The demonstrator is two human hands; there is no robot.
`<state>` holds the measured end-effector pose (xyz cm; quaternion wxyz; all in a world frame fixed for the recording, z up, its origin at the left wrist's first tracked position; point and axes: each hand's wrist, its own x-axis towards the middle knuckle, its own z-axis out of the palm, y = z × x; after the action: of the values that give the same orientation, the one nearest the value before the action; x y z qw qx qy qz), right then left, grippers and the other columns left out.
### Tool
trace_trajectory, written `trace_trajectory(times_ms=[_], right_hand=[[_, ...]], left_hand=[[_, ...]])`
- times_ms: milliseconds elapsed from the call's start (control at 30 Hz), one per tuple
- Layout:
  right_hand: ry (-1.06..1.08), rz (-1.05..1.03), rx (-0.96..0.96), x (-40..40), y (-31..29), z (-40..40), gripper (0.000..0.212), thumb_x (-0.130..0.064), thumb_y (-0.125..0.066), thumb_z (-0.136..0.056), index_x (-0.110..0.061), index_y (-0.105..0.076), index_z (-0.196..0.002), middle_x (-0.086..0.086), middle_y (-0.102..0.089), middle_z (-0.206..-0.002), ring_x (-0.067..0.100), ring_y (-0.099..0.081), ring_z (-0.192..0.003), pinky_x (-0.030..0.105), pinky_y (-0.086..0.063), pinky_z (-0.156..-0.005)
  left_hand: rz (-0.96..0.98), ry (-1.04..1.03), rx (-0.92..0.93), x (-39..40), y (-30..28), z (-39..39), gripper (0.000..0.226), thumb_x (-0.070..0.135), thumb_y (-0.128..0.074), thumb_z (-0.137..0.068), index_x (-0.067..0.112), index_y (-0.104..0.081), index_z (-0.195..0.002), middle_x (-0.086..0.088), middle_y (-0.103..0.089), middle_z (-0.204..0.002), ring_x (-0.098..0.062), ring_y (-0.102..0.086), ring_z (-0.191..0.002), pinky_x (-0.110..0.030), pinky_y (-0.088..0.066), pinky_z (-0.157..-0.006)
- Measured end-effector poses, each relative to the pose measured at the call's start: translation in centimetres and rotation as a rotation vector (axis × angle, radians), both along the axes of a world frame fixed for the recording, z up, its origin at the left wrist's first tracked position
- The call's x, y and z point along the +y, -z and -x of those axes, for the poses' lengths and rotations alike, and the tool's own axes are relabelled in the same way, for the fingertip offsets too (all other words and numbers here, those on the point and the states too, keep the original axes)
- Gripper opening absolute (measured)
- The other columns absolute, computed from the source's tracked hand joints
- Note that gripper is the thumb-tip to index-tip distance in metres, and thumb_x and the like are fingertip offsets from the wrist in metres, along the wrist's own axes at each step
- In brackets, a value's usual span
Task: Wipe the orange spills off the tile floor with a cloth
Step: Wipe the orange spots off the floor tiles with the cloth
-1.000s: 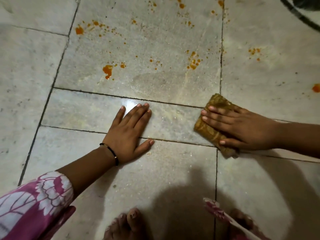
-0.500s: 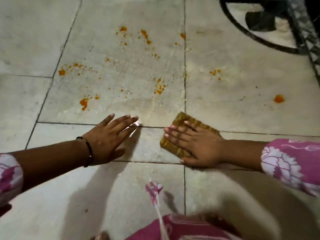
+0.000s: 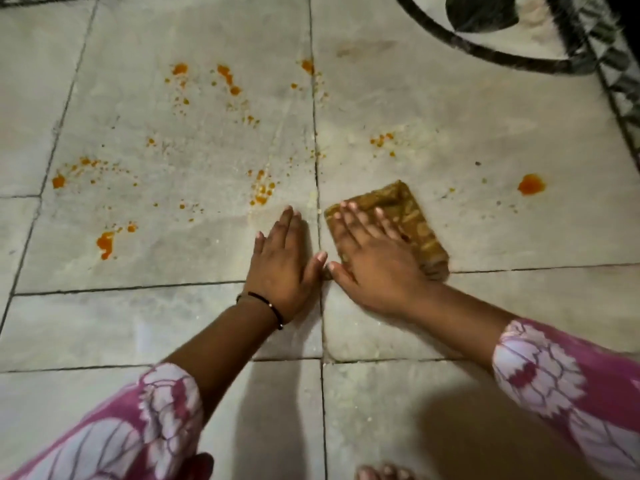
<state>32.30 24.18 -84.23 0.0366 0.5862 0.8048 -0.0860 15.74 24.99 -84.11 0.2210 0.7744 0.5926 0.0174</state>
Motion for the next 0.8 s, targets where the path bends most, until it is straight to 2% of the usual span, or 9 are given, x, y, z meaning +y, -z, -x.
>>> trace_trajectory(times_ms=[67,167,267,333,467,567,667,733,800], right_hand=[[-0.088,0.011,-0.041,4.1,-0.5,-1.6,0.074,-0.058,-0.016,-0.086,-0.022,-0.014,-0.150,0.002,-0.010,-0.159,0.018,-0.004,-0.146,0.046,0.006,-0.115],[-0.063,-0.014,-0.012,6.1,0.3,-4.9,0.066,-0.063,-0.017,-0.089,-0.037,-0.012,-0.149,-0.001,-0.006,-0.159,0.020,-0.004,-0.146,0.049,0.003,-0.114],[-0.054,-0.024,-0.002,2.5,1.1,-4.8,0.072,-0.063,-0.017,-0.090,-0.027,-0.009,-0.151,0.000,0.000,-0.159,0.022,0.001,-0.146,0.057,0.001,-0.114],[-0.122,-0.034,-0.018,-0.6,1.3,-4.5,0.072,-0.062,-0.021,-0.090,-0.024,-0.015,-0.151,0.000,-0.009,-0.159,0.022,-0.007,-0.146,0.063,-0.005,-0.111],[-0.114,0.000,-0.037,-4.6,1.0,-8.5,0.067,-0.057,-0.029,-0.088,-0.027,-0.023,-0.148,-0.001,-0.022,-0.156,0.021,-0.021,-0.143,0.060,-0.012,-0.111],[0.020,0.012,-0.026,-3.4,0.8,-11.1,0.070,-0.059,-0.027,-0.086,-0.031,-0.014,-0.149,-0.002,-0.018,-0.157,0.021,-0.017,-0.144,0.059,-0.007,-0.112],[0.180,0.000,-0.019,0.2,1.0,-8.7,0.086,-0.077,-0.019,-0.079,-0.029,-0.010,-0.150,-0.001,-0.006,-0.159,0.020,-0.003,-0.146,0.062,0.005,-0.110],[0.162,0.006,-0.034,1.9,1.3,-5.2,0.102,-0.087,-0.017,-0.071,-0.025,-0.008,-0.151,0.001,-0.002,-0.160,0.023,0.002,-0.146,0.065,0.011,-0.106],[0.069,-0.007,-0.067,1.8,1.3,-2.6,0.105,-0.087,-0.023,-0.069,-0.022,-0.008,-0.151,0.004,-0.006,-0.159,0.025,0.000,-0.146,0.069,0.007,-0.106]], left_hand=[[-0.024,-0.010,-0.013,-0.8,0.9,-0.2,0.084,0.060,-0.009,-0.081,0.011,-0.015,-0.149,-0.005,-0.007,-0.158,-0.019,-0.008,-0.145,-0.041,-0.003,-0.115],[-0.083,0.034,0.055,-2.3,2.6,0.3,0.075,0.057,-0.017,-0.088,0.014,-0.014,-0.149,0.000,-0.001,-0.157,-0.016,-0.001,-0.145,-0.040,0.003,-0.116],[-0.154,0.022,0.072,-2.9,3.5,0.6,0.068,0.051,-0.027,-0.091,0.013,-0.023,-0.148,-0.002,-0.012,-0.157,-0.017,-0.010,-0.144,-0.040,-0.003,-0.116],[-0.186,0.004,0.072,-2.9,3.7,0.5,0.067,0.050,-0.031,-0.091,0.014,-0.025,-0.147,-0.004,-0.018,-0.156,-0.017,-0.013,-0.144,-0.040,-0.006,-0.116],[-0.202,-0.001,0.045,-2.8,3.7,0.4,0.066,0.050,-0.030,-0.091,0.013,-0.028,-0.146,-0.004,-0.021,-0.156,-0.017,-0.015,-0.143,-0.041,-0.007,-0.116],[-0.201,-0.008,0.051,-2.8,3.9,0.6,0.066,0.050,-0.030,-0.091,0.014,-0.026,-0.147,-0.003,-0.019,-0.156,-0.017,-0.014,-0.144,-0.040,-0.006,-0.116],[-0.187,-0.006,0.045,-2.9,3.8,0.5,0.066,0.050,-0.031,-0.091,0.014,-0.027,-0.147,-0.003,-0.019,-0.156,-0.018,-0.015,-0.144,-0.040,-0.005,-0.116],[-0.181,-0.013,0.021,-3.0,3.7,0.4,0.066,0.050,-0.032,-0.091,0.014,-0.029,-0.146,-0.003,-0.021,-0.156,-0.017,-0.016,-0.143,-0.040,-0.005,-0.116],[-0.189,-0.052,-0.021,-3.3,3.3,0.4,0.067,0.050,-0.032,-0.089,0.014,-0.032,-0.145,-0.003,-0.024,-0.155,-0.016,-0.017,-0.143,-0.041,-0.003,-0.116]])
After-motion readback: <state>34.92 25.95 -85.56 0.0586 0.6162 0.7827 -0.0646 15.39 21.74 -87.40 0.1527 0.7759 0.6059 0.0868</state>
